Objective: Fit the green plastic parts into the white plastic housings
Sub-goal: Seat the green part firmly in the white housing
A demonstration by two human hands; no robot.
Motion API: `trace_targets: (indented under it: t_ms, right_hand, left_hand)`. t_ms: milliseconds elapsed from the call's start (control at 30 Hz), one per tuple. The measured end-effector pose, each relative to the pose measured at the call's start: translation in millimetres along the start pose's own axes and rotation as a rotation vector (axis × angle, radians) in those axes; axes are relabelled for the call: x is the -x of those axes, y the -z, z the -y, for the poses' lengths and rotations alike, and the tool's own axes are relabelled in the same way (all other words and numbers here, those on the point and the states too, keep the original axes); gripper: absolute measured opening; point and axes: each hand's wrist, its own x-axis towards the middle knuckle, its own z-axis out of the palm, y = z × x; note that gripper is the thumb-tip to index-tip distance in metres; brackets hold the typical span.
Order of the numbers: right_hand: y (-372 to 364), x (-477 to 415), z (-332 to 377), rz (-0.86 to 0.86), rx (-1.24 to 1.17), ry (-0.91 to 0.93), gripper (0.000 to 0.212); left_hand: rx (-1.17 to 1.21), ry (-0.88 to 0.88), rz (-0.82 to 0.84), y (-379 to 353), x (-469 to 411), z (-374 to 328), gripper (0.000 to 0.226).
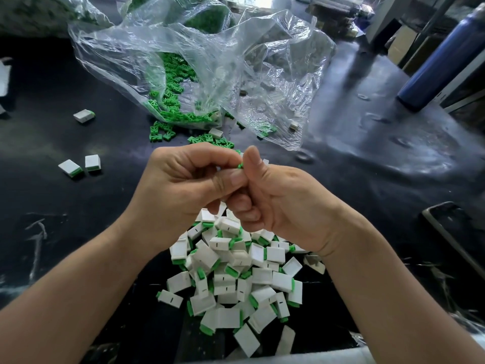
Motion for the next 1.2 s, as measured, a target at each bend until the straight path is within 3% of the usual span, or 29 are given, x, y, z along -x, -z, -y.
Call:
trace_targets:
  t_ms: [167, 267, 433, 533, 700, 933, 1200]
  right_hand:
    - [-3, -1, -3, -0.037, 0.05, -0.012, 0.07]
    - [-6, -1, -5, -0.051, 0.052, 0.003, 0.059]
    - [-4, -3, -7, -0.071, 0.044, 0.0, 0.069]
    - [-4, -4, -7, -0.049, 0.036, -0.008, 0.058]
    - [1, -4, -8, -0.092, 0.116, -0.021, 0.077]
    - [-3, -4, -8, -0.162, 0.211, -0.013, 0.056]
    - [-6, -6, -12, -0.183, 0.183, -0.022, 0.053]
  left_hand:
    - [-0.148, -0.089, 0.084, 4, 0, -3, 0.018]
    - [-0.195, -0.115, 0.095, 5, -1, -3, 0.011]
    - [-0.128, -0.076, 0.103, 7, -3, -3, 0.022]
    - [-0.067, -0.044, 0.129, 7, -3, -2, 0.013]
    - [0.004, 0.059, 0.174, 8, -3, -3, 0.019]
    - [-0.003, 0.051, 0.192, 9, -3, -3, 0.017]
    - [-0.022, 0.046, 0.145, 9, -3, 0, 0.02]
